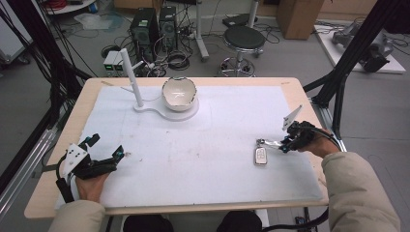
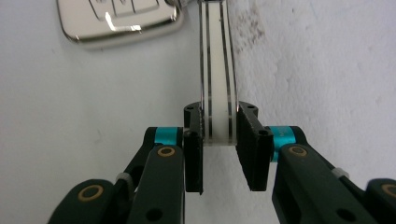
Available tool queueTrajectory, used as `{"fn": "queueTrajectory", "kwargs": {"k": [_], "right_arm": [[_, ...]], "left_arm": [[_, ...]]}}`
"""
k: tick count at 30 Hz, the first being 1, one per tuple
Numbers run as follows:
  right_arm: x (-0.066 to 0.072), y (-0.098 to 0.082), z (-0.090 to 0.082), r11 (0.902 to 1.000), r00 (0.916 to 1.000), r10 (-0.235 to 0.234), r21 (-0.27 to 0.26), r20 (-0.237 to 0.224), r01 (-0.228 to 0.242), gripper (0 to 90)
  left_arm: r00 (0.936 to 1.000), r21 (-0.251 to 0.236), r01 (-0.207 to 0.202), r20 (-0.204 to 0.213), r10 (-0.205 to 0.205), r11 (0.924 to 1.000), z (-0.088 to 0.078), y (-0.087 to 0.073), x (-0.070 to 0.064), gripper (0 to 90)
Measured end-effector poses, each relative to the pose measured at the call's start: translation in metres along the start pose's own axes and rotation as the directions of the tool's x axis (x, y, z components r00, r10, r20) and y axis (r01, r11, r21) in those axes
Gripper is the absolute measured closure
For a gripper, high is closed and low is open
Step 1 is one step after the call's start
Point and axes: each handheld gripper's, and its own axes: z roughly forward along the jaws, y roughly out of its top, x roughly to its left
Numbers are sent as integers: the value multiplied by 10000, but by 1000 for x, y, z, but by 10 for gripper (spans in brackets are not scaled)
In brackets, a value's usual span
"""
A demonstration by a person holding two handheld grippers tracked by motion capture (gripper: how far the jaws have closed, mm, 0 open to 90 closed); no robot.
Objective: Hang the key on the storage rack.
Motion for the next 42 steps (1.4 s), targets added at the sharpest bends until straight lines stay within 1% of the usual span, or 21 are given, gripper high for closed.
{"fn": "queueTrajectory", "kwargs": {"k": [1, 5, 10, 13, 17, 18, 20, 21, 23, 24, 26, 27, 28, 30, 32, 33, 35, 36, 37, 39, 42], "right_arm": [[0, 0, 0, 10000, 10000, 0, 0, 0, 0, 739], [14, 12, -10, 9935, 9997, 128, -1131, -229, -153, 739], [25, 20, -16, 9859, 10000, -81, -1673, 4, 80, 740], [30, 30, -21, 9748, 9998, -172, -2227, -74, 151, 740], [40, 52, -27, 9534, 9987, -394, -3005, -316, 281, 740], [41, 56, -28, 9524, 9987, -397, -3037, -331, 278, 740], [43, 61, -29, 9492, 9983, -466, -3127, -344, 335, 740], [48, 74, -30, 9379, 9965, -741, -3424, -394, 562, 740], [50, 79, -30, 9340, 9957, -811, -3522, -440, 605, 740], [54, 89, -31, 9264, 9937, -1061, -3666, -353, 859, 740], [56, 94, -32, 9267, 9930, -1144, -3635, -308, 955, 740], [60, 103, -33, 9246, 9909, -1279, -3663, -407, 1043, 740], [62, 106, -34, 9235, 9900, -1373, -3655, -309, 1167, 740], [64, 115, -36, 9228, 9875, -1543, -3619, -327, 1322, 740], [66, 119, -38, 9211, 9872, -1564, -3654, -305, 1346, 740], [68, 126, -42, 9149, 9850, -1717, -3739, -186, 1524, 740], [68, 129, -43, 9109, 9835, -1795, -3816, -241, 1569, 740], [70, 136, -47, 9040, 9818, -1893, -3925, -127, 1693, 740], [70, 136, -47, 9040, 9818, -1893, -3925, -127, 1693, 740], [75, 147, -50, 9012, 9796, -2003, -3951, -149, 1782, 740], [78, 154, -50, 8970, 9785, -2056, -4031, -176, 1813, 741]], "left_arm": [[10000, -6, 46, 11, -46, 10000, 0, 0, 0, 17], [10000, -8, 30, 21, -30, 10000, 0, 0, 0, 17], [9999, 95, -101, 41, 100, 9999, 1, 1, 0, 17], [9999, 157, -2, 153, -1, 9999, 2, 1, 1, 17], [9979, 41, -48, 640, 45, 10000, 2, 9, -1, 17], [9973, -61, -27, 728, 32, 10000, 2, 13, -2, 17], [9934, -138, -2, 1149, 18, 9999, 5, 26, -1, 17], [9913, -124, -52, 1312, 68, 9999, 7, 33, -1, 17], [9858, -48, -308, 1648, 312, 9995, 10, 47, -1, 17], [9825, -42, -437, 1811, 438, 9990, 12, 53, -1, 17], [9757, 59, -713, 2081, 685, 9974, 15, 65, -2, 17], [9673, 93, -805, 2419, 758, 9967, 19, 75, -2, 17], [9673, 93, -805, 2419, 758, 9967, 19, 75, -2, 17], [9590, 65, -1002, 2672, 949, 9949, 23, 85, -3, 17], [9421, -54, -798, 3262, 772, 9968, 28, 96, -4, 17], [9362, -19, -771, 3437, 730, 9970, 30, 100, -5, 17], [9171, 45, -814, 3920, 732, 9967, 35, 109, -7, 17], [9043, 113, -897, 4199, 766, 9959, 37, 113, -9, 17], [8870, 187, -856, 4567, 676, 9962, 40, 117, -10, 17], [8465, 314, -646, 5311, 381, 9974, 46, 125, -13, 17], [8223, 519, -1235, 5643, 729, 9910, 54, 135, -20, 17]]}}
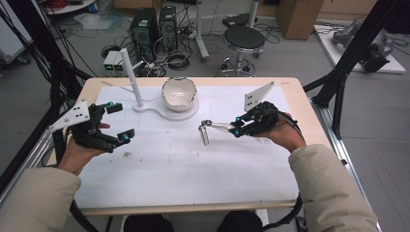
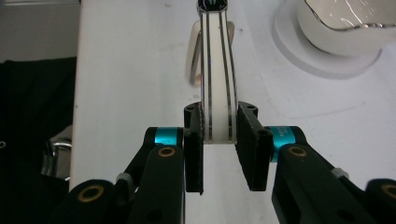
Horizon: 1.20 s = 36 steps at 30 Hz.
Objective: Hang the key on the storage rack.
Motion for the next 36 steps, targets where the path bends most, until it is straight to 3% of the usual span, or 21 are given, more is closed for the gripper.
{"fn": "queueTrajectory", "kwargs": {"k": [4, 10, 12, 18, 24, 26, 27, 28, 30, 31, 36], "right_arm": [[4, 14, 7, 9999, 9998, -97, -143, -195, 95, 741], [8, 33, 19, 9986, 9980, -443, -320, -448, 429, 741], [11, 39, 25, 9978, 9964, -569, -388, -627, 545, 740], [14, 44, 31, 9965, 9944, -786, -337, -713, 763, 740], [17, 46, 34, 9958, 9914, -900, -254, -950, 879, 740], [18, 47, 36, 9957, 9906, -917, -251, -1013, 896, 740], [18, 47, 36, 9957, 9909, -920, -209, -983, 903, 740], [18, 47, 36, 9957, 9909, -920, -209, -983, 903, 740], [20, 47, 38, 9951, 9892, -990, -95, -1079, 986, 740], [20, 47, 38, 9951, 9892, -990, -95, -1079, 986, 740], [23, 47, 40, 9935, 9865, -1119, 76, -1194, 1136, 740]], "left_arm": [[9975, 547, -20, 710, -19, 9985, 15, 10, -1, 17], [9851, 1277, -463, 1702, 241, 9907, 43, 28, -7, 17], [9798, 1594, -734, 1955, 414, 9845, 53, 34, -9, 17], [9617, 2393, -1405, 2638, 750, 9607, 79, 47, -14, 17], [9455, 2973, -1740, 3168, 750, 9388, 100, 48, -24, 17], [9371, 3179, -1920, 3405, 772, 9285, 109, 45, -30, 17], [9304, 3401, -2142, 3564, 853, 9157, 115, 42, -34, 18], [9304, 3401, -2142, 3564, 853, 9157, 115, 42, -34, 17], [9226, 3750, -2342, 3765, 834, 8970, 124, 37, -39, 17], [9226, 3750, -2342, 3765, 834, 8970, 124, 37, -39, 17], [9131, 4000, -2582, 3983, 869, 8794, 132, 33, -44, 28]]}}
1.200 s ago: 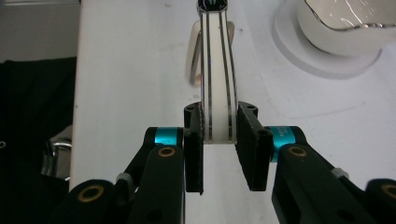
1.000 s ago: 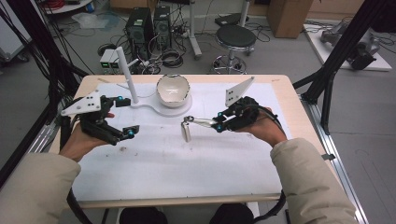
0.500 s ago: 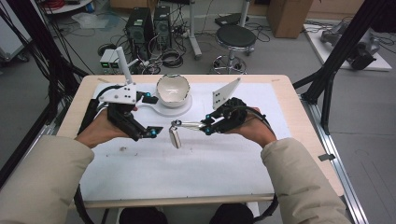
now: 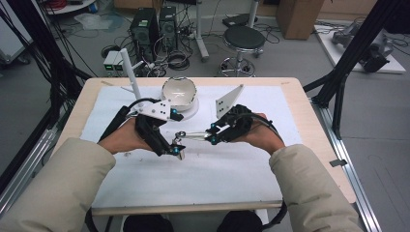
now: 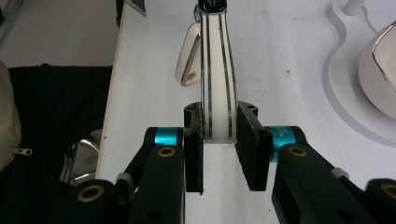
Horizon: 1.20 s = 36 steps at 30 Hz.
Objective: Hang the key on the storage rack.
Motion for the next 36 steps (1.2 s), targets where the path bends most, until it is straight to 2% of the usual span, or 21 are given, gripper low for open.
{"fn": "queueTrajectory", "kwargs": {"k": [2, 3, 4, 7, 12, 14, 17, 19, 22, 23, 24, 25, 27, 32, 36], "right_arm": [[0, 0, 1, 10000, 10000, 11, 46, 21, -11, 740], [1, 1, 1, 10000, 10000, 26, 48, -15, -26, 740], [1, 1, 1, 10000, 10000, 26, 48, -15, -26, 740], [1, 1, 3, 9999, 10000, -77, 98, -35, 78, 740], [2, 2, 4, 9998, 9998, -130, 174, -123, 132, 740], [3, 2, 4, 9997, 9998, -110, 237, -152, 114, 740], [3, 2, 6, 9995, 9998, -107, 309, -181, 113, 740], [3, 2, 6, 9994, 9997, -123, 315, -188, 129, 739], [3, 2, 7, 9993, 9997, -125, 354, -189, 132, 740], [3, 2, 7, 9993, 9997, -125, 354, -189, 132, 740], [4, 2, 7, 9992, 9996, -151, 366, -231, 160, 739], [4, 2, 7, 9992, 9996, -151, 366, -231, 160, 739], [3, 2, 8, 9992, 9996, -213, 325, -181, 218, 739], [2, 2, 6, 9992, 9998, -168, 356, -101, 171, 739], [0, 0, 6, 9995, 9995, -277, 173, -142, 279, 736]], "left_arm": [[9998, 180, -111, 168, 108, 9998, 4, 1, -1, 46], [9994, 226, -226, 273, 220, 9995, 5, 1, -2, 144], [9989, 261, -282, 380, 272, 9993, 7, 1, -3, 144], [9982, 459, -276, 547, 250, 9986, 11, 2, -4, 171], [9960, 592, -292, 856, 241, 9978, 11, 2, -4, 333], [9961, 680, -280, 854, 221, 9973, 12, 2, -4, 351], [9957, 796, -303, 898, 231, 9964, 11, 2, -4, 471], [9953, 781, -397, 913, 325, 9962, 11, 1, -3, 494], [9947, 791, -454, 956, 377, 9958, 11, 1, -3, 619], [9947, 835, -489, 942, 409, 9953, 11, 1, -3, 619], [9953, 837, -509, 868, 436, 9952, 11, 1, -3, 687], [9958, 890, -560, 769, 492, 9945, 11, 1, -3, 687], [9972, 979, -400, 668, 335, 9944, 11, 1, -2, 733], [9974, 968, -553, 507, 506, 9938, 12, 2, -2, 739], [9979, 927, -520, 427, 482, 9943, 11, 2, -2, 740]]}}
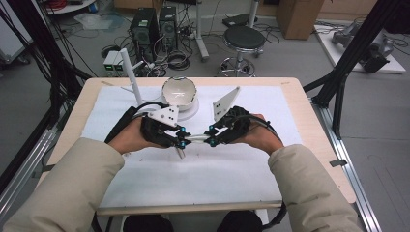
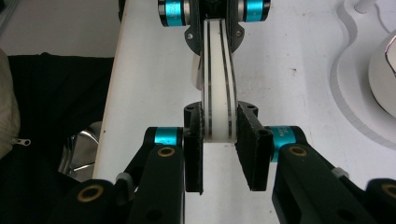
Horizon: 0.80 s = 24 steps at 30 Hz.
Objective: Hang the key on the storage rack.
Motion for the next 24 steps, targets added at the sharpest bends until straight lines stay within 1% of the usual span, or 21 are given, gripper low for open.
{"fn": "queueTrajectory", "kwargs": {"k": [2, 3, 4, 5, 6, 7, 8, 9, 10, 12, 13, 14, 15, 16, 17, 18, 20, 21, 22, 23, 24], "right_arm": [[0, -1, 0, 9999, 10000, -40, -140, -83, 39, 725], [-1, -2, 0, 9994, 9998, -193, -303, -89, 190, 680], [-1, -2, 0, 9994, 9998, -193, -303, -89, 190, 680], [-2, -3, 0, 9977, 9996, -278, -620, -7, 277, 495], [-1, -4, 0, 9959, 9996, -248, -861, 146, 260, 356], [0, -5, 0, 9937, 9972, -145, -1101, 728, 225, 140], [1, -7, -1, 9925, 9937, -109, -1195, 1114, 243, 41], [1, -8, -2, 9906, 9895, 22, -1356, 1448, 176, 6], [1, -8, -2, 9906, 9895, 22, -1356, 1448, 176, 6], [0, -13, -5, 9847, 9880, 348, -1738, 1504, -82, 5], [0, -15, -6, 9834, 9865, 428, -1811, 1580, -136, 5], [0, -17, -8, 9829, 9841, 456, -1834, 1714, -136, 5], [-1, -22, -11, 9782, 9818, 558, -2069, 1816, -174, 5], [-1, -22, -11, 9782, 9818, 558, -2069, 1816, -174, 5], [-1, -26, -15, 9718, 9756, 740, -2347, 2067, -240, 5], [-1, -26, -15, 9718, 9756, 740, -2347, 2067, -240, 5], [-1, -34, -20, 9621, 9708, 1012, -2700, 2175, -398, 5], [0, -38, -22, 9553, 9654, 1215, -2913, 2308, -506, 5], [1, -50, -26, 9405, 9551, 1622, -3317, 2479, -736, 5], [2, -56, -28, 9317, 9496, 1804, -3541, 2563, -814, 5], [2, -56, -28, 9317, 9496, 1804, -3541, 2563, -814, 5]], "left_arm": [[10000, -80, 70, 5, -70, 9999, 0, 0, 0, 741], [10000, -36, 27, -7, -27, 10000, -1, 0, 0, 741], [9999, 9, -8, -111, 8, 10000, -1, 0, 1, 741], [9999, 18, 65, -144, -65, 10000, -2, -1, 1, 741], [9997, -43, 89, -209, -90, 10000, -2, -1, 2, 741], [9995, -50, 141, -289, -142, 9999, -4, -2, 3, 741], [9994, -70, 166, -309, -168, 9998, -5, -2, 4, 741], [9990, -142, 240, -377, -245, 9996, -6, -2, 5, 741], [9984, -154, 304, -468, -311, 9994, -8, -3, 6, 741], [9973, -252, 450, -573, -464, 9987, -11, -4, 8, 741], [9963, -275, 498, -686, -516, 9984, -12, -5, 9, 741], [9956, -277, 552, -746, -571, 9981, -14, -6, 10, 741], [9943, -350, 629, -838, -656, 9974, -15, -6, 11, 741], [9935, -305, 663, -910, -688, 9973, -18, -7, 12, 741], [9923, -426, 750, -957, -788, 9963, -19, -8, 13, 741], [9915, -473, 797, -997, -841, 9957, -22, -9, 14, 741], [9884, -619, 981, -1106, -1045, 9932, -28, -11, 16, 741], [9864, -768, 1146, -1091, -1226, 9904, -31, -13, 18, 741], [9824, -923, 1378, -1139, -1479, 9862, -35, -15, 21, 741], [9764, -1042, 1672, -1206, -1793, 9804, -39, -17, 24, 742], [9710, -1171, 1882, -1268, -2026, 9751, -44, -20, 26, 742]]}}
